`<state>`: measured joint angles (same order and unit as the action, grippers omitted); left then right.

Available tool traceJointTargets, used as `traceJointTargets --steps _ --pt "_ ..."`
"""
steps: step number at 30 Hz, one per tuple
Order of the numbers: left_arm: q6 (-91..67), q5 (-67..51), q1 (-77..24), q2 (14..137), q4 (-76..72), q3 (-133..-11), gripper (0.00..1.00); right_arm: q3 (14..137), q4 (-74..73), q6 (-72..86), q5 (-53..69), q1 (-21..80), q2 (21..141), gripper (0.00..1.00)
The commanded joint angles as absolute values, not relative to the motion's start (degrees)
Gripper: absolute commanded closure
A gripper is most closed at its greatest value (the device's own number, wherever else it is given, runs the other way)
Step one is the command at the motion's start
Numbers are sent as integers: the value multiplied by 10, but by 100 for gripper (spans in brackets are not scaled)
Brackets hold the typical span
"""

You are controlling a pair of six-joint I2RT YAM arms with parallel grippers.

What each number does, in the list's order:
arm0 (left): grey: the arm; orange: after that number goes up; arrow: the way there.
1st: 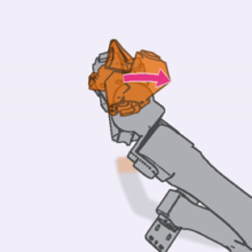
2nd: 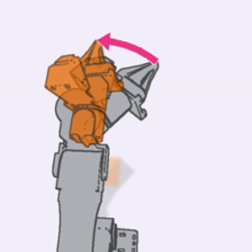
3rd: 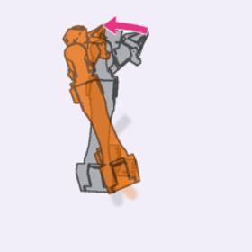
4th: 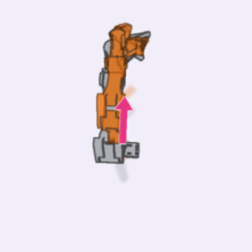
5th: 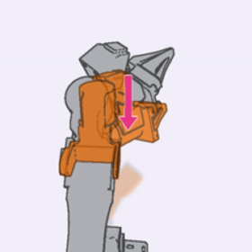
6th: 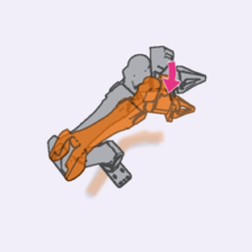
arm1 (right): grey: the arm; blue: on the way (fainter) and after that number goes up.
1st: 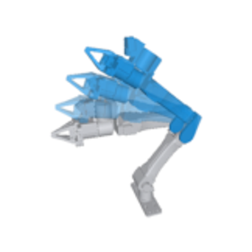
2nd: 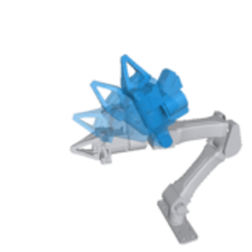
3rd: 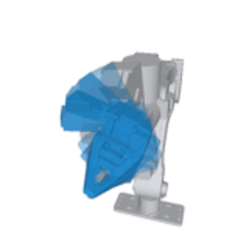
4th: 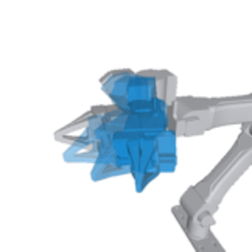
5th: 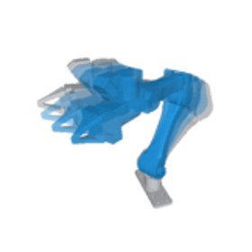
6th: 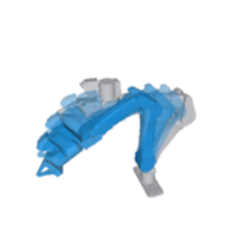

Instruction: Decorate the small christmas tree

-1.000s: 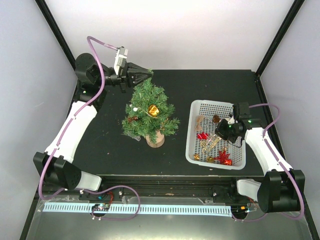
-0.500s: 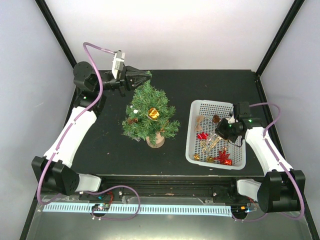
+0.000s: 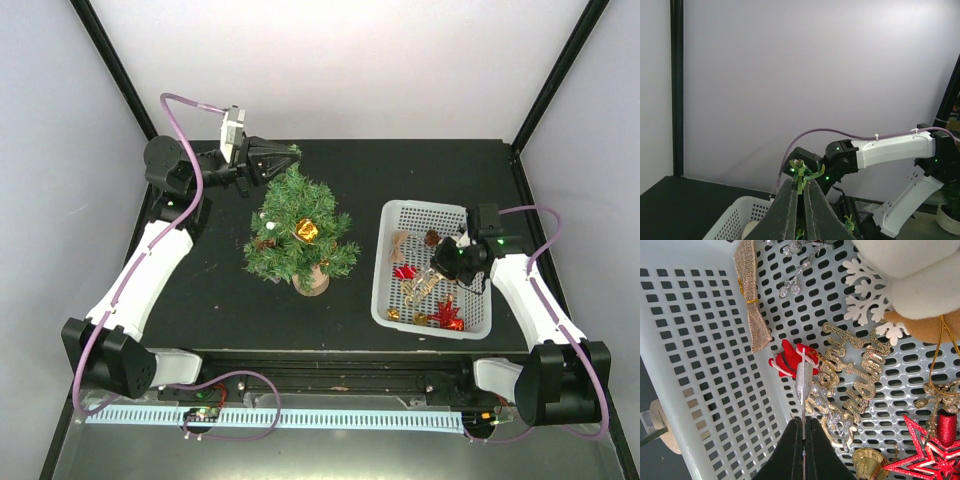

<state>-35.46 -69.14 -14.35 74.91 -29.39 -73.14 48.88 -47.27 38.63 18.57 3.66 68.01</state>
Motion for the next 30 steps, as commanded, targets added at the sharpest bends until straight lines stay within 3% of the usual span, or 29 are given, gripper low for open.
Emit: traceJointTargets --steps 1,30 --pt "-391 -698 -137 740 -332 -711 98 508 -482 378 183 37 671 99" --pt "-513 -687 -108 737 -500 -638 98 577 -540 361 162 37 689 99"
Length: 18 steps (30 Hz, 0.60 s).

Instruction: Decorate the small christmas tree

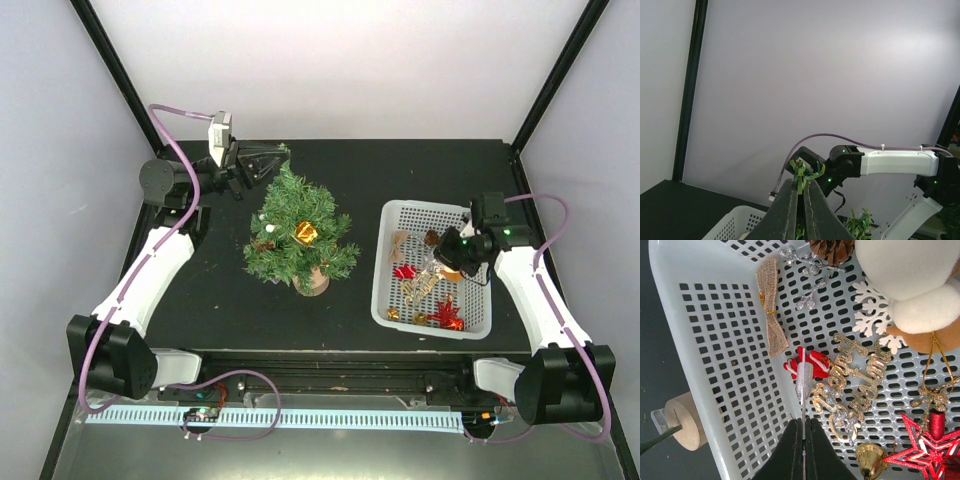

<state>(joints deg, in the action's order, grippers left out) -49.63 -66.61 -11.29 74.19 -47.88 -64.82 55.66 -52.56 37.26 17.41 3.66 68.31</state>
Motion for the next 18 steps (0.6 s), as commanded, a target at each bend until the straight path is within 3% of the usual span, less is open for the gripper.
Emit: traceJointTargets --steps 1,11,18 --pt "-514 -687 -108 737 -501 -639 98 579 -540 361 161 36 691 99" --pt "-522 -686 -109 737 -510 -652 88 575 -534 360 162 37 697 99" --pt "-529 -687 -112 738 -516 -654 75 571 -530 361 162 36 700 99"
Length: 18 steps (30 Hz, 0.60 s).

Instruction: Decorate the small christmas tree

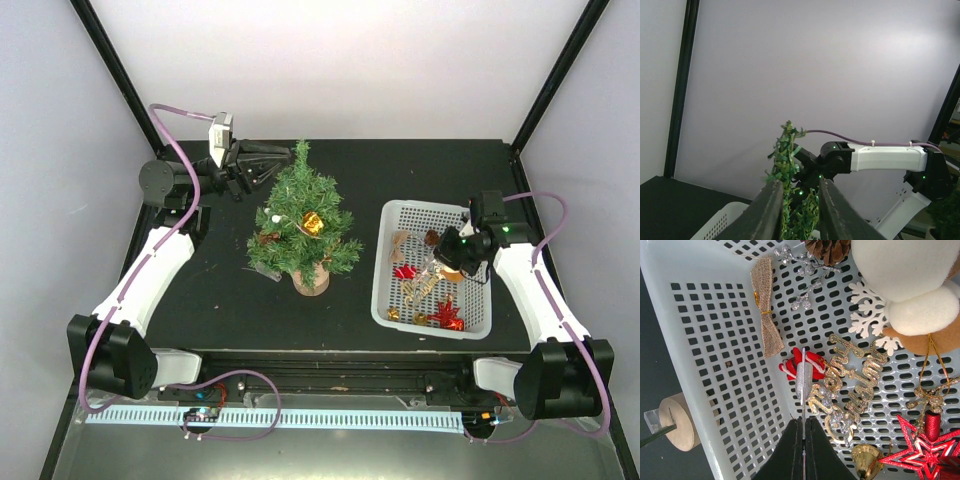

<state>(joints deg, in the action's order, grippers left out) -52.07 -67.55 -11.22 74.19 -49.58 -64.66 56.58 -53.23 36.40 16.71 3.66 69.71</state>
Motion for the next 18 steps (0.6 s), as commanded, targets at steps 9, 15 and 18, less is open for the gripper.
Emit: traceJointTargets --steps 9,15,18 --pt "-510 -708 -100 740 -480 -687 58 605 -538 356 152 39 696 99" --pt "-441 -729 -52 741 -362 -744 45 652 -558 352 137 49 688 99" --pt "-422 -743 -3 741 -321 -769 41 694 -579 347 112 72 686 99"
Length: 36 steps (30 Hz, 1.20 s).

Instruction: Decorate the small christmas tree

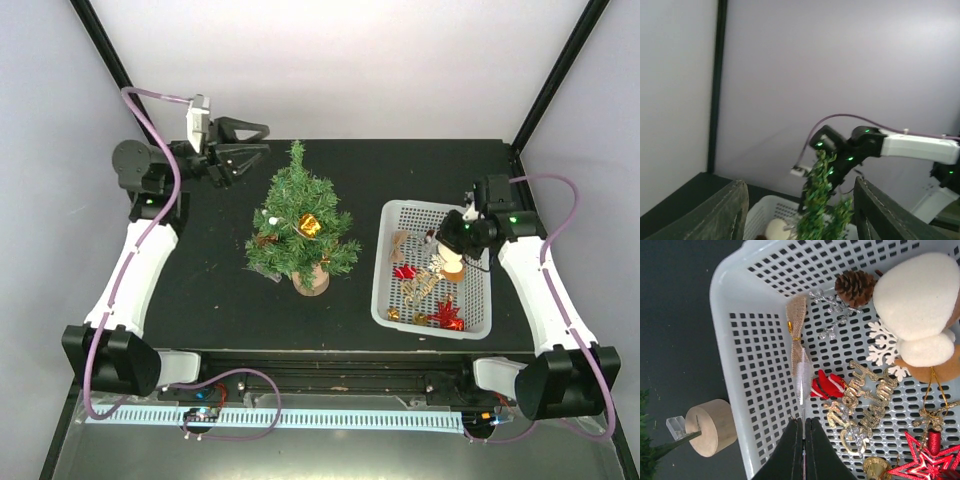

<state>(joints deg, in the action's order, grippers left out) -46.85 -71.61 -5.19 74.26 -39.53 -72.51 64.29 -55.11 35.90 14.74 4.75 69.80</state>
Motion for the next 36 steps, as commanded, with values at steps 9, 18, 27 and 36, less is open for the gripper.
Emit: traceJointTargets --steps 9,18,27,36 --pt "163 -708 43 767 440 -1089 31 985 -626 314 97 179 715 99" --pt "290 -684 39 728 625 -1177 22 1119 -463 313 307 222 699 99" --pt "372 -531 -27 630 680 -1145 20 1110 -390 332 489 364 728 99" --pt "399 -609 -33 611 803 -1195 31 1149 -491 239 484 472 798 99"
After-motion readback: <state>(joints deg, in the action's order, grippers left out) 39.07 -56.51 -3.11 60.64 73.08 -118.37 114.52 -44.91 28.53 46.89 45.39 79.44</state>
